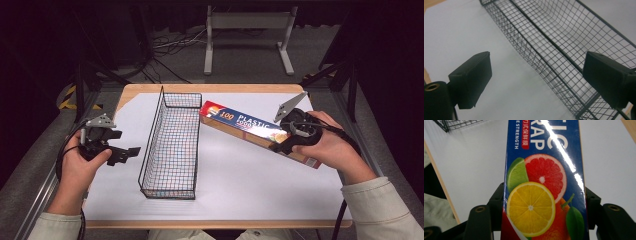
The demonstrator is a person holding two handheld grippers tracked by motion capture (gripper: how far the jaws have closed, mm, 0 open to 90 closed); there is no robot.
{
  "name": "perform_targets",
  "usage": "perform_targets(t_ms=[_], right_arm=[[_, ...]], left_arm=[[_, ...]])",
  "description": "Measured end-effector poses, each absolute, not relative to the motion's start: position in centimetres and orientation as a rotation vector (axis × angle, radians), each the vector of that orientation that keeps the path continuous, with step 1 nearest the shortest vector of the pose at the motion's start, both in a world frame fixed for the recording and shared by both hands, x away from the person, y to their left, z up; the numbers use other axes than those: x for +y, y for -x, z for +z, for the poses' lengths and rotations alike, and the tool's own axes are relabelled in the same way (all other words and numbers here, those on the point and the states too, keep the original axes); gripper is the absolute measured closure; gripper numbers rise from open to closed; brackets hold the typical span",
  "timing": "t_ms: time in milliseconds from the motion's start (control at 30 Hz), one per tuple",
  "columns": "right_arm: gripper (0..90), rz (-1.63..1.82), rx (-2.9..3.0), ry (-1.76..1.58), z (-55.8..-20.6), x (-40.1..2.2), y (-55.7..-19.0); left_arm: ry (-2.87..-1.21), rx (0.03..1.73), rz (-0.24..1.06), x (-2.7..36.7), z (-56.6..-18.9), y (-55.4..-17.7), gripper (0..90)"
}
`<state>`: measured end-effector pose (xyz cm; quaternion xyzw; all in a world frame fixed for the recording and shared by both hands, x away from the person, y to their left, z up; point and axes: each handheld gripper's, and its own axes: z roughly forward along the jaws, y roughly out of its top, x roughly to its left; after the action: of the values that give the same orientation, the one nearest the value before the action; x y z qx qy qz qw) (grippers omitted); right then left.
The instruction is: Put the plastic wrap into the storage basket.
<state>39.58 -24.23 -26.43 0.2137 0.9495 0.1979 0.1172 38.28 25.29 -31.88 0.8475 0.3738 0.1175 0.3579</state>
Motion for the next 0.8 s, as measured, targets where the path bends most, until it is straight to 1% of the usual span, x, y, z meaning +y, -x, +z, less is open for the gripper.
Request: perform_targets(t_ms=[67, 100, 167, 300, 567, 700, 733, 800], right_arm=[[40.2, 0.583, 2.793, -0.571, -26.2, -23.9, -39.6], [40.2, 0.585, 2.798, -0.544, -26.1, -23.8, -39.6], [40.2, 0.587, 2.81, -0.527, -26.1, -23.6, -39.6], [40.2, 0.591, 2.838, -0.461, -25.9, -23.1, -39.6], [40.9, 0.627, 2.87, -0.388, -25.9, -22.5, -39.7], [40.9, 0.622, 2.883, -0.348, -26.0, -22.0, -39.5], [40.9, 0.622, 2.883, -0.348, -26.0, -22.0, -39.5], [41.0, 0.625, 2.897, -0.326, -26.1, -21.8, -39.5]], left_arm=[[-2.192, 0.946, 0.291, 25.0, -31.7, -38.2, 8.6], [-2.206, 0.899, 0.269, 24.4, -31.3, -38.1, 8.1], [-2.211, 0.879, 0.263, 24.1, -31.2, -38.1, 7.6], [-2.237, 0.776, 0.252, 22.9, -30.4, -37.7, 7.4], [-2.257, 0.692, 0.269, 21.3, -29.2, -37.4, 7.5], [-2.275, 0.601, 0.274, 19.6, -27.9, -37.1, 7.4], [-2.275, 0.601, 0.274, 19.6, -27.9, -37.1, 7.4], [-2.297, 0.538, 0.269, 18.4, -27.2, -37.0, 7.0]])
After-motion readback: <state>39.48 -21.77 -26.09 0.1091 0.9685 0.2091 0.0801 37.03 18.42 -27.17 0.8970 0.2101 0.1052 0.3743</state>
